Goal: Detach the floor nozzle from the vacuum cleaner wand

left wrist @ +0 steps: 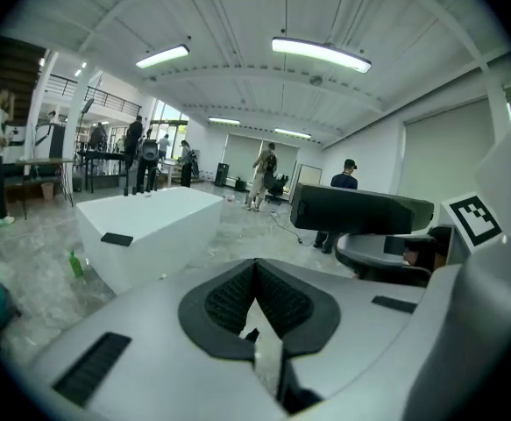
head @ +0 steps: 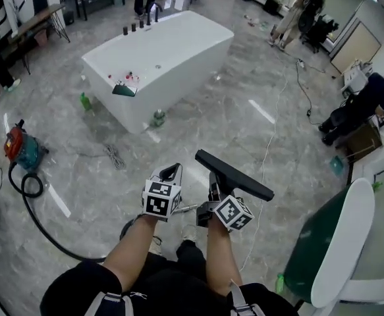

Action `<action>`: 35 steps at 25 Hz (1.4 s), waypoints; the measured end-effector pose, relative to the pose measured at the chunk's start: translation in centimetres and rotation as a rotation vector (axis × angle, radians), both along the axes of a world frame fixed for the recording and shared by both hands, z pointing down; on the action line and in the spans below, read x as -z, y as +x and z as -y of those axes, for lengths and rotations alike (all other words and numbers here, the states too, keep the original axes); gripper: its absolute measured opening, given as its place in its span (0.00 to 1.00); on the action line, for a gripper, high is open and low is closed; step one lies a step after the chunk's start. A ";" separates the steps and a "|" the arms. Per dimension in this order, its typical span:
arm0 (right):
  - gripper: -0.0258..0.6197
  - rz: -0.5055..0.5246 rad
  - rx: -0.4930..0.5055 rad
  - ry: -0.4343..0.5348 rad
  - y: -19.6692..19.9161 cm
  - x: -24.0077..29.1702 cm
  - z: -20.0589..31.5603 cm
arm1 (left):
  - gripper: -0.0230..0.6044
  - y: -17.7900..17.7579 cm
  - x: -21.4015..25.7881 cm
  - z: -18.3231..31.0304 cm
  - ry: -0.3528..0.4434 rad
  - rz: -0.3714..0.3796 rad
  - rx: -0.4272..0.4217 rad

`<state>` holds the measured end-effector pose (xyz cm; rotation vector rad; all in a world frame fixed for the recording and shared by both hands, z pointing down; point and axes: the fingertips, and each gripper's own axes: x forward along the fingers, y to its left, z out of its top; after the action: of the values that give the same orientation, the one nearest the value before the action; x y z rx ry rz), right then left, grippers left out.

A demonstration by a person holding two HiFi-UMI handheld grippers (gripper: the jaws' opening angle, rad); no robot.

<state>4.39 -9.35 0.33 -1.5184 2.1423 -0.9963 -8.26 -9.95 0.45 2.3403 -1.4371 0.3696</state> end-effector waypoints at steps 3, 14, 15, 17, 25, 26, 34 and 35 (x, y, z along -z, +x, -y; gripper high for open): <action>0.20 0.030 -0.017 0.049 1.7 5.1 -1.3 | 0.05 1.3 4.7 -2.5 0.052 0.026 -0.047; 0.20 -0.042 -0.062 0.272 6.8 19.1 -2.0 | 0.05 3.6 17.6 -2.4 0.222 0.001 -0.040; 0.20 -0.037 -0.060 0.283 6.8 19.5 -1.9 | 0.05 3.8 18.1 -2.1 0.229 -0.001 -0.040; 0.20 -0.030 -0.053 0.300 6.8 19.8 -1.9 | 0.05 4.3 18.4 -1.9 0.241 0.000 -0.045; 0.20 -0.020 -0.077 0.314 8.1 20.3 -0.8 | 0.05 5.4 18.3 -1.1 0.223 0.007 -0.074; 0.20 -0.022 -0.078 0.315 8.0 20.3 -0.7 | 0.05 5.3 18.2 -0.9 0.221 0.008 -0.073; 0.20 -0.028 -0.066 0.316 7.5 20.3 0.0 | 0.05 5.3 18.3 -0.2 0.216 0.006 -0.077; 0.20 -0.032 -0.065 0.314 7.5 20.3 0.1 | 0.05 5.4 18.2 -0.1 0.215 0.002 -0.078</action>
<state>11.89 -9.46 -19.93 -1.4461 2.1350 -0.5831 -2.86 -9.89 -17.78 2.5715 -1.4536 0.2487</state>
